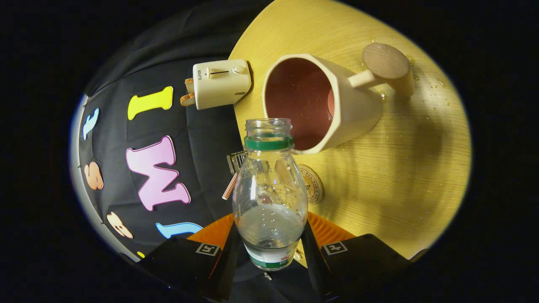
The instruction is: Take the bottle from table, then pour the juice into the cup, finally place the bottle on the coaster
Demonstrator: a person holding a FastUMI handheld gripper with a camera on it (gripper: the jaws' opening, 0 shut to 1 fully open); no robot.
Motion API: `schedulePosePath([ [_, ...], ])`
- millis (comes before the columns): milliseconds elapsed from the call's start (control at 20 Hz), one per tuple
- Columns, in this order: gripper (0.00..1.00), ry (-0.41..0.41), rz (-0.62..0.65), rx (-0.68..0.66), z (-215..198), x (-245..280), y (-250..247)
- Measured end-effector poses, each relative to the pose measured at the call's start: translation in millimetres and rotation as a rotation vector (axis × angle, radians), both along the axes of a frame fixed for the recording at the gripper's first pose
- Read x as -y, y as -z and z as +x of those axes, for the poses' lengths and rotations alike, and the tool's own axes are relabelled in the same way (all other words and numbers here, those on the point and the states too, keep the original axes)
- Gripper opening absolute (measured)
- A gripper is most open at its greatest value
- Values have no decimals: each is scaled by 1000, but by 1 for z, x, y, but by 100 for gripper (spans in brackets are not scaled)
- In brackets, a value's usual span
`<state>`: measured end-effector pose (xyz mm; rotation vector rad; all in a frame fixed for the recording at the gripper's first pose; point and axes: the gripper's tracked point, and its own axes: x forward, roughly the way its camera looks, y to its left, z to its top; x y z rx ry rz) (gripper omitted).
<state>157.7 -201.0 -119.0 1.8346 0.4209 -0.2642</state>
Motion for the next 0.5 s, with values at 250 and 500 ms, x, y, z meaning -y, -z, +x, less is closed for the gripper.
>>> schedulePosePath([
  [250,74,17,63,-11,1,0,-1],
  [500,74,34,116,-11,2,1,-3],
])
